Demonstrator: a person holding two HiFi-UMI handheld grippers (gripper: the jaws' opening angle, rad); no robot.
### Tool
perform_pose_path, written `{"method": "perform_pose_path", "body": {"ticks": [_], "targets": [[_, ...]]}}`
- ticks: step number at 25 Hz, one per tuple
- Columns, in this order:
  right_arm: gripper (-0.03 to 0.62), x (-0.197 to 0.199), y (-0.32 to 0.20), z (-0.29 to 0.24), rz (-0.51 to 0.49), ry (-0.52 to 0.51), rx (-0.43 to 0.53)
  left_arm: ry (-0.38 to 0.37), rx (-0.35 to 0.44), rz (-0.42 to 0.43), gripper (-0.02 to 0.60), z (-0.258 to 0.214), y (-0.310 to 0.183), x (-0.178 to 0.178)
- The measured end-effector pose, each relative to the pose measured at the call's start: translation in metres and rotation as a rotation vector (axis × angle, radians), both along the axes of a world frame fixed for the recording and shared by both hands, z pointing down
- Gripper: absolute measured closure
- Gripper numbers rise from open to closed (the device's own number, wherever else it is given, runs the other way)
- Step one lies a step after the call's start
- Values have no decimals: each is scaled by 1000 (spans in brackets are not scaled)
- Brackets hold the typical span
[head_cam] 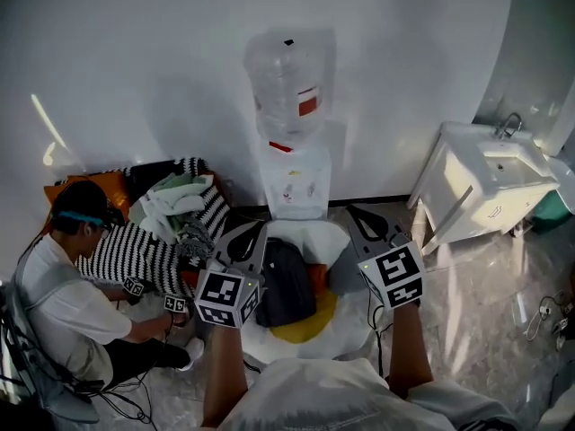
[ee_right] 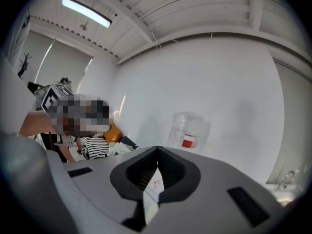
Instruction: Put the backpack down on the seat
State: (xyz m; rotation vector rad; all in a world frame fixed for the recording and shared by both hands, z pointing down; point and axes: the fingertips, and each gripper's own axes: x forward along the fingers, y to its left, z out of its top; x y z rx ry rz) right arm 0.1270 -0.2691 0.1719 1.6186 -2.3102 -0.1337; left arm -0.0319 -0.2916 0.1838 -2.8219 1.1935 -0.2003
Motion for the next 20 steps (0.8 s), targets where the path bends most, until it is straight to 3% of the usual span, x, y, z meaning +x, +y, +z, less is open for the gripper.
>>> {"method": "perform_pose_path", "body": {"ticks": [6,11,20], "targets": [[591,-18,-9,-14,-42,16,46,19,43,-46,563,-20,-6,-9],[591,-27,-17,-25,-66,10,65,30,99,-34,563,-43,-8,-10],[591,-32,-23,-32,-55,37,92,41,98,-47,563,-45,-15,-15]]}}
